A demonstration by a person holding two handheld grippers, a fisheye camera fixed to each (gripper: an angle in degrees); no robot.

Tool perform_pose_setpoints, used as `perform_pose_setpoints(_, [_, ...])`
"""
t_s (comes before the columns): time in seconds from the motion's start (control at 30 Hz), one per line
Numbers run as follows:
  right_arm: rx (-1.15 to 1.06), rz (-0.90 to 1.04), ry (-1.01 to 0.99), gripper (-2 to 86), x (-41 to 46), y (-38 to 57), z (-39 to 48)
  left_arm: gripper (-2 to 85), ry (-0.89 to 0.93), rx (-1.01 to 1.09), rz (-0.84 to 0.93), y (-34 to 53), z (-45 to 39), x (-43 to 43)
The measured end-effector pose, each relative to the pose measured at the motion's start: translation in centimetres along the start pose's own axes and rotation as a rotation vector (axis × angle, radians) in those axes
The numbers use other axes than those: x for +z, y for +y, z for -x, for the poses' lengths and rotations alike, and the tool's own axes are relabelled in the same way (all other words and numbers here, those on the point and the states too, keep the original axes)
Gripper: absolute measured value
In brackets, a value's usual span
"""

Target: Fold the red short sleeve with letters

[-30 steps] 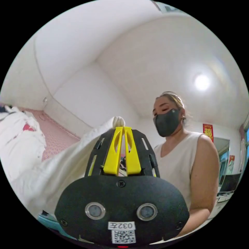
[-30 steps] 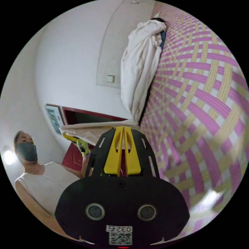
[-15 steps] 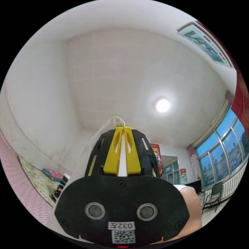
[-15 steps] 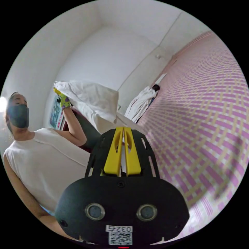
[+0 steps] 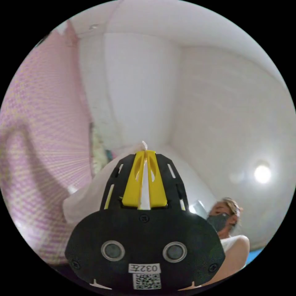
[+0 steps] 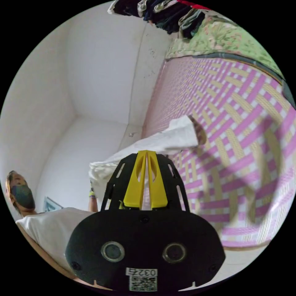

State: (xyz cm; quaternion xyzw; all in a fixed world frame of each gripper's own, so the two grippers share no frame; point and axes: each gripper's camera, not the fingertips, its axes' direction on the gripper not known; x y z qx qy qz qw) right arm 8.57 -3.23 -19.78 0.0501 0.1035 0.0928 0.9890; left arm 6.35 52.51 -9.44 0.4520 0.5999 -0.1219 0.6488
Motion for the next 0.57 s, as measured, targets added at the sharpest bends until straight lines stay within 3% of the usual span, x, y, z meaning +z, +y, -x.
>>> perform_pose_setpoints(0.07, [-0.026, 0.003, 0.105, -1.0, -0.5, 1.3, 1.0, -1.1, -0.326, -0.114, 0.114, -1.7, 8.7, -2.5])
perform_pose_setpoints(0.1, [-0.037, 0.013, 0.12, -1.0, -0.4, 1.6, 1.4, -1.1, -0.376, -0.15, 0.142, -1.9, 10.7, -3.2])
perform_pose_setpoints(0.23, [-0.12, 0.112, 0.167, -0.9, 2.2, 3.3, 4.2, -0.3, -0.445, -0.354, 0.074, -0.6, 18.5, -8.4])
perform_pose_setpoints(0.33, [-0.207, 0.188, 0.192, -0.3, 5.7, 4.4, 6.7, 1.0, -0.504, -0.368, 0.061, 0.0, 19.5, -10.7])
perform_pose_setpoints(0.57, [-0.453, 0.531, 0.216, 5.9, 18.6, 8.1, 13.8, 5.5, -0.486, -0.378, 0.399, 0.8, 21.1, -5.6])
